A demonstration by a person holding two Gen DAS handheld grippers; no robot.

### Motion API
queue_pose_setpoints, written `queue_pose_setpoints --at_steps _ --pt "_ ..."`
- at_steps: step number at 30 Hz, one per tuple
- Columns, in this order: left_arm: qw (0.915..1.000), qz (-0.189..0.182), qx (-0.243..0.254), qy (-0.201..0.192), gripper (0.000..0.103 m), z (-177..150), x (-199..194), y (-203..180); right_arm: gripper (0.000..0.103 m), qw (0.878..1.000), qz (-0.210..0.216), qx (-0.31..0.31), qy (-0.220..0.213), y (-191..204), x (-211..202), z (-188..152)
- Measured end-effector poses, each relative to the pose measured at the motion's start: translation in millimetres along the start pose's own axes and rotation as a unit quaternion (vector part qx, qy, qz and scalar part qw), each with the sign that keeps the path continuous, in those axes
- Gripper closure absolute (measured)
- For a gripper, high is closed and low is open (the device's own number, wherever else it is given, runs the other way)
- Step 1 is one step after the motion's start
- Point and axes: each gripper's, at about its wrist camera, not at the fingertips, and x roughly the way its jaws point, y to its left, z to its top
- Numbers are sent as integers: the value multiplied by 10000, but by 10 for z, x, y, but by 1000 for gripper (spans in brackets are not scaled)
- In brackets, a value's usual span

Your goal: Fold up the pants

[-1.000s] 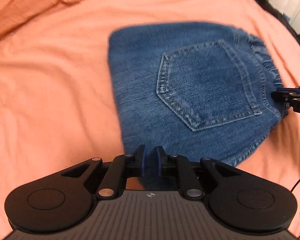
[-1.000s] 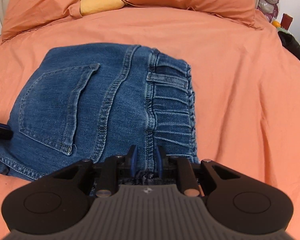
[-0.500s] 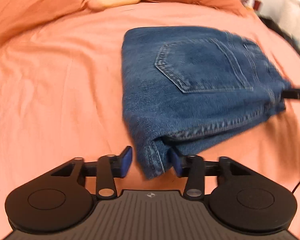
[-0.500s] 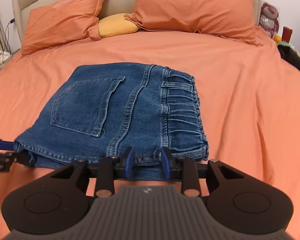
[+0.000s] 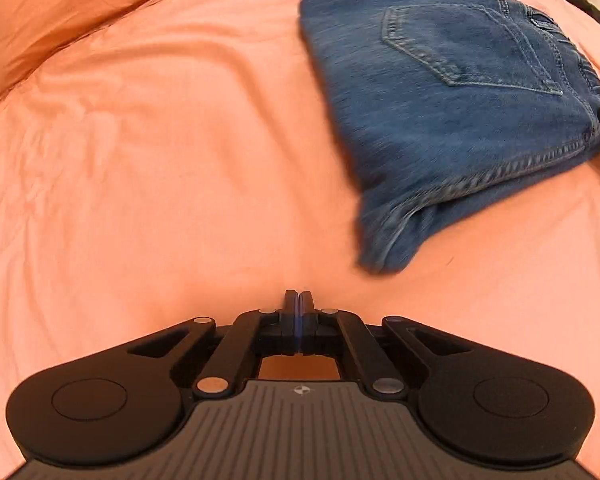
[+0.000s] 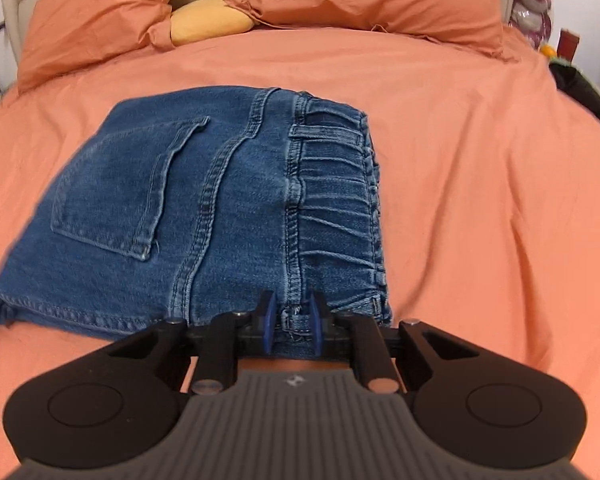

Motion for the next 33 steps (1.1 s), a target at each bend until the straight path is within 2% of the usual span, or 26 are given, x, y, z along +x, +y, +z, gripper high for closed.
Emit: queue_pose_setpoints --at_steps 2,5,6,7,9,10,12,14,16,19,24,28,31,32,33 --pt "9993 -281 -231 26 103 -25 -114 205 89 10000 31 8 -50 4 -42 4" --pt "9981 -365 -450 -200 96 39 -292 372 78 9989 308 291 -207 -80 -168 -8" --pt "9976 -402 -485 -288 85 92 -331 391 69 9980 392 434 -260 -127 -217 -13" --pt "9970 -441 -508 -374 80 159 -363 391 64 9970 417 556 -330 -178 -269 -17" --pt "9954 -555 -540 -561 61 298 -403 370 52 9947 397 837 -451 -314 -364 -6" --pt "9944 -629 -558 -641 56 381 -404 360 50 9929 412 1018 -453 -394 -391 -3" --pt "9912 -851 -640 -783 42 556 -367 309 35 9875 481 1444 -414 -566 -411 -3" --pt "9870 -1125 -799 -823 35 727 -302 280 32 9802 633 1836 -382 -726 -384 -2" --pt "9820 -1436 -959 -770 33 875 -180 240 30 9746 747 2086 -325 -843 -305 22" --pt "9737 -1717 -1329 -686 31 1030 33 247 28 9660 1000 2378 -179 -970 -101 80" --pt "9484 -2227 -2217 -421 30 1160 458 346 29 9416 1571 2979 68 -1166 344 125" --pt "9398 -2415 -2404 -266 31 1182 690 391 29 9267 1972 3191 237 -1224 629 110" --pt "9349 -2570 -2430 -306 41 1156 765 404 37 9209 2149 3247 191 -1245 723 94" --pt "9331 -2621 -2441 -318 46 1151 775 402 47 9191 2212 3256 173 -1248 742 88" --pt "9333 -2596 -2458 -351 51 1151 767 401 51 9178 2236 3276 174 -1240 757 86"
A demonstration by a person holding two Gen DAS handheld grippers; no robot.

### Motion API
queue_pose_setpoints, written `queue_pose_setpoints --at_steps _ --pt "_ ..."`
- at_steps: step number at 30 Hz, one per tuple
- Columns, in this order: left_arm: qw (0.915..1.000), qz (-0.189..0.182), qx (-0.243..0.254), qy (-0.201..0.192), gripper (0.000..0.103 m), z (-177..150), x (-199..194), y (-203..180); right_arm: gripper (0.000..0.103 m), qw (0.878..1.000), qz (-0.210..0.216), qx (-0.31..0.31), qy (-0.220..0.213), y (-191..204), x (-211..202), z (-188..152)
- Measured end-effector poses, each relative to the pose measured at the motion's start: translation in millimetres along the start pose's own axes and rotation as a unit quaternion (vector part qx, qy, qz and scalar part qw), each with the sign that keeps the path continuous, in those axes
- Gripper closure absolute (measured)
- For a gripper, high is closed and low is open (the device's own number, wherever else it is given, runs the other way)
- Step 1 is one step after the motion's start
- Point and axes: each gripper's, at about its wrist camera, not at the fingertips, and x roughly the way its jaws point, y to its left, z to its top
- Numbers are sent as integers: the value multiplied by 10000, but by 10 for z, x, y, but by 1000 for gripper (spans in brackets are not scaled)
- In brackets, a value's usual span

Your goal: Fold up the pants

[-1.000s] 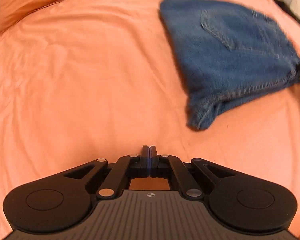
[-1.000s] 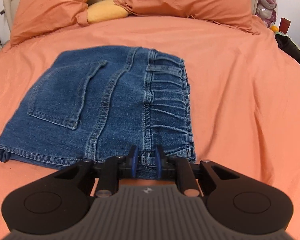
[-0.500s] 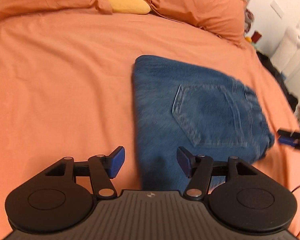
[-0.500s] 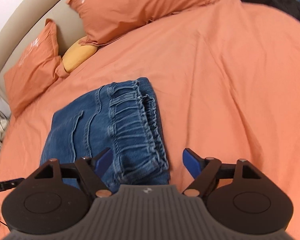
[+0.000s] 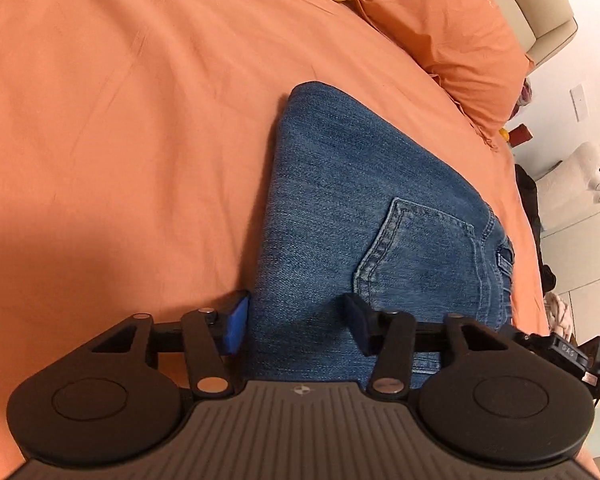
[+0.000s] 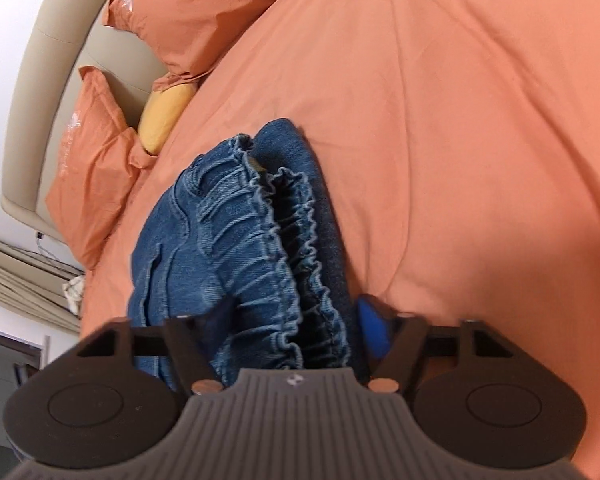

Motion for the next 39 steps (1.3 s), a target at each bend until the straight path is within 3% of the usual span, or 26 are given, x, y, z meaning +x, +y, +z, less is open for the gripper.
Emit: queue_pose_setpoints --at_steps 1,3,6,14,23,28,33,39 --pt "10000 11 -7 -37 56 2 -21 -8 54 10000 -12 -16 -13 10 12 -4" --pt "10000 -10 9 -63 77 -3 -77 -32 66 9999 3 -143 -42 51 -2 -20" --pt "9997 33 226 -127 89 18 -165 -125 74 9993 -94 -359 -93 197 -70 -25" --pt "9960 343 705 -422 92 147 -699 -281 78 9956 -79 -902 -238 888 -336 -135" --pt "9884 1033 929 -619 93 274 -2086 350 79 9905 434 -1297 109 2096 -7 -848" --pt "9820 1470 936 -725 92 417 -2257 436 79 9867 744 -1391 402 2770 366 -1433" --pt "9797 1666 758 -814 93 265 -2239 502 79 9814 888 -1559 678 3267 696 -2033" --pt "9818 1693 449 -737 93 -18 -2279 1111 79 9781 691 -1717 954 3449 998 -2667"
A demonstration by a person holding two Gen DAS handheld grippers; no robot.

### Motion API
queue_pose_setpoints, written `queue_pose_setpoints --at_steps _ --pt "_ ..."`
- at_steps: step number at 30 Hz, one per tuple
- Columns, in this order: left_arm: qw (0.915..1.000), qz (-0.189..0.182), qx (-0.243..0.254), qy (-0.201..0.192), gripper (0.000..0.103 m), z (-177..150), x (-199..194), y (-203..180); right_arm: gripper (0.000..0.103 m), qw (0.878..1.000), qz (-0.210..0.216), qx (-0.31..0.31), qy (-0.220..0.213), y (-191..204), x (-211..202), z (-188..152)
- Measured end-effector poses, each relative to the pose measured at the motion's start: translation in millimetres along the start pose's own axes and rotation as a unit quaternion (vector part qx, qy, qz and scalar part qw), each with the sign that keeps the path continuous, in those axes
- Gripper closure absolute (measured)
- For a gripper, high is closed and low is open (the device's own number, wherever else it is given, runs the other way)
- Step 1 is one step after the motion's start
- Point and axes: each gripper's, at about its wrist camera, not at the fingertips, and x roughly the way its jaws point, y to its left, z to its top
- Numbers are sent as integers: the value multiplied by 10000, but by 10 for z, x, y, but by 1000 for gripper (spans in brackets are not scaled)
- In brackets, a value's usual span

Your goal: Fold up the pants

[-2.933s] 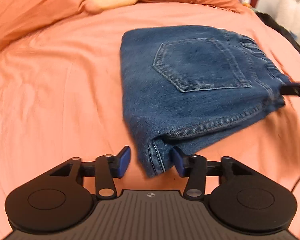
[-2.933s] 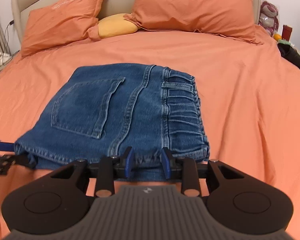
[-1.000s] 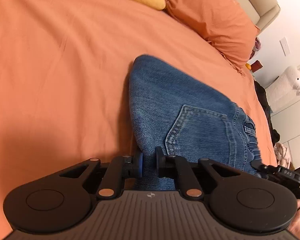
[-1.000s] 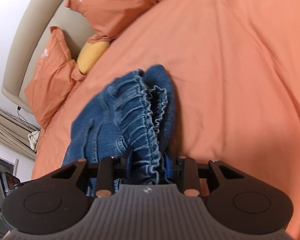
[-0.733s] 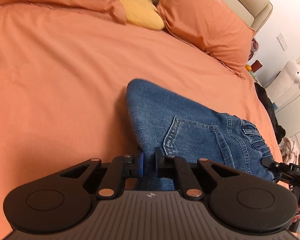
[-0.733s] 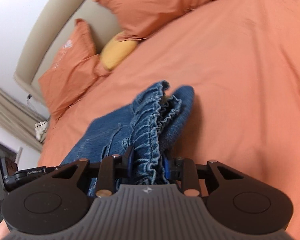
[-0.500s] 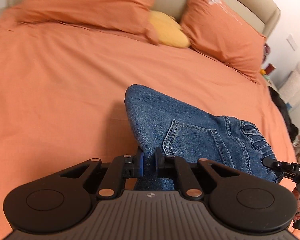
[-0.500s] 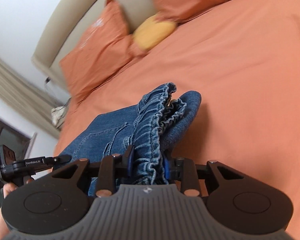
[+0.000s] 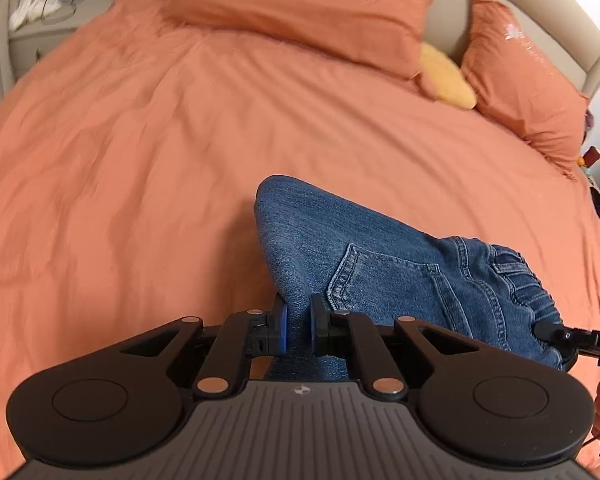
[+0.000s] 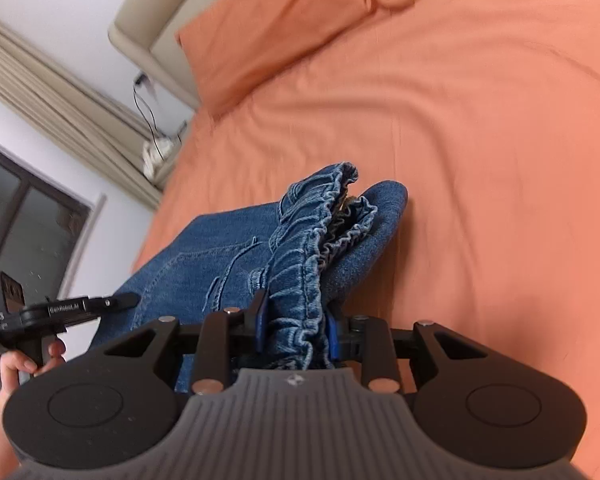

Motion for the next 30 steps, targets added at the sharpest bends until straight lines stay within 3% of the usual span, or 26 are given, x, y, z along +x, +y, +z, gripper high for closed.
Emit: queue_pose_setpoints --at_steps 5,11,13,15,16,17,21,23,28,30 --pt "9997 80 8 230 93 -289 277 207 79 9990 -348 9 274 -59 216 -329" --pt "9987 326 94 381 89 -466 510 247 76 9958 -828 62 373 -166 419 -471" --pt "9980 469 83 406 85 -478 541 230 72 9942 -1001 -63 395 -77 538 -402" --pt "9972 641 77 389 76 -473 522 186 54 9910 -1268 -91 427 -26 591 -356" --pt "9963 767 110 365 73 -471 494 173 50 9896 -1361 -171 437 -6 595 -316" --pt "9955 872 170 344 66 -471 449 139 44 9873 -1479 -320 474 41 593 -289" --pt "9912 1210 517 132 56 -540 122 -43 38 9765 -1813 -1072 453 344 409 -218" --pt "9888 1341 641 -132 47 -593 -135 -132 34 9694 -1904 -1527 252 562 213 -234" --pt "9808 1545 995 -649 44 -782 -778 -465 28 9497 -1902 -2441 -482 1130 -383 -462" --pt "9761 1639 1100 -914 38 -904 -1050 -609 27 9423 -1866 -2669 -777 1333 -625 -556"
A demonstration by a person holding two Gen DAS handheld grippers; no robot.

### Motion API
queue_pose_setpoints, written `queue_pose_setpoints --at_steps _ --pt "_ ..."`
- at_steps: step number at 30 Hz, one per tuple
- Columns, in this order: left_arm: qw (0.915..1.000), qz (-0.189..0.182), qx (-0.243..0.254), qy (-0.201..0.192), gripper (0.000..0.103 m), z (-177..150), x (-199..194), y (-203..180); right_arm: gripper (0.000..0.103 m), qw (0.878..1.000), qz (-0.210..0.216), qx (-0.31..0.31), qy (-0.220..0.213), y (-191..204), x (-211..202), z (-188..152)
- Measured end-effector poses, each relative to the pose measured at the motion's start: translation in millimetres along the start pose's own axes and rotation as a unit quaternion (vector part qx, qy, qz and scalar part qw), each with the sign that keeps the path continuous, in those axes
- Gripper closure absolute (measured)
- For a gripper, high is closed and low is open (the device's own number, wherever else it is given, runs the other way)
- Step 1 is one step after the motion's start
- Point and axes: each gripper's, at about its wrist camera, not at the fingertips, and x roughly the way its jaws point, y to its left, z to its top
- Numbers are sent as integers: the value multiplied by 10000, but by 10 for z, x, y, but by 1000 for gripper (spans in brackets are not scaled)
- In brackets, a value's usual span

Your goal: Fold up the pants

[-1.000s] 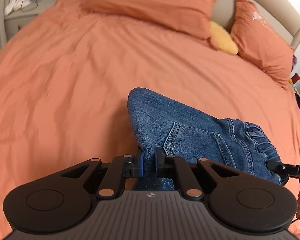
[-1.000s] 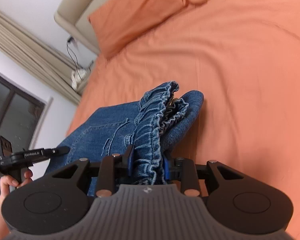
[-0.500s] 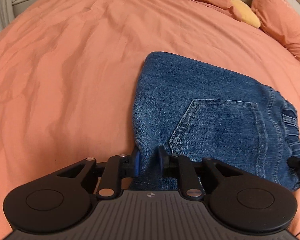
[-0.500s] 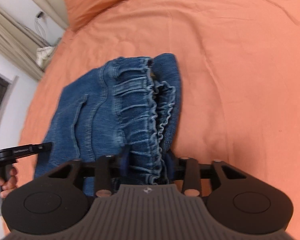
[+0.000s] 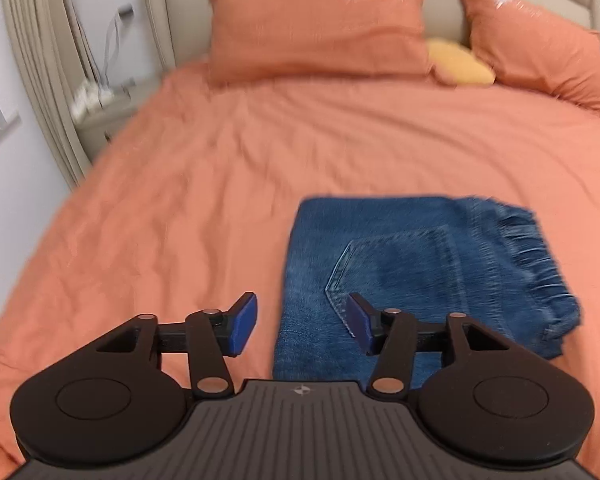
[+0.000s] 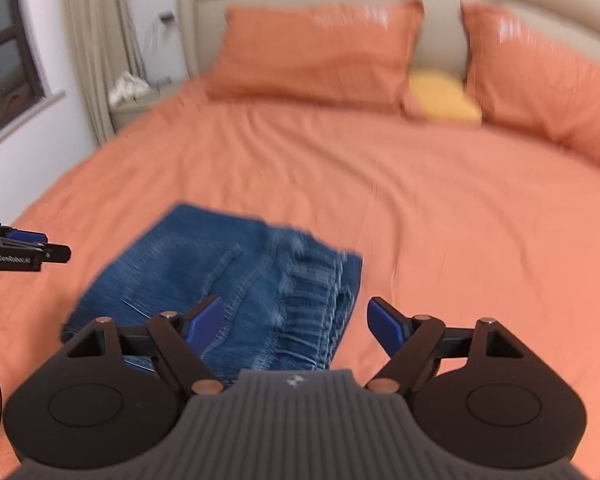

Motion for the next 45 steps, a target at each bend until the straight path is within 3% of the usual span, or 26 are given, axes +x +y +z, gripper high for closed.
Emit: queue_pose_setpoints --at_steps 7,11,14,16,21,28,36,45 --pt "9963 305 97 -800 30 -163 -967 -262 23 9951 71 21 -988 159 -1153 -213" --pt "9918 498 113 -1171 27 -361 -1401 -454 18 9893 -111 -137 -1448 321 -1630 -460" --pt "9884 468 67 -1441 19 -547 -1633 -587 14 9848 -264 -117 -1715 403 -1919 -669" --pt "9873 376 65 -1543 18 -667 -1711 -669 13 9842 -298 -40 -1746 443 -2035 -801" --pt "9880 378 194 -1486 15 -932 -1695 -847 13 9866 -357 -25 -1594 535 -2135 -1137" --pt "9942 286 -105 -1035 15 -1120 -1560 -926 13 9899 -433 150 -1343 515 -1965 -1518" --pt "9939 397 -210 -1008 15 -1200 -1580 -1021 13 9930 -387 254 -1086 484 -1803 -1655" --pt "9938 419 -310 -987 15 -1230 -1623 -997 13 9929 -296 158 -1138 470 -1845 -1629"
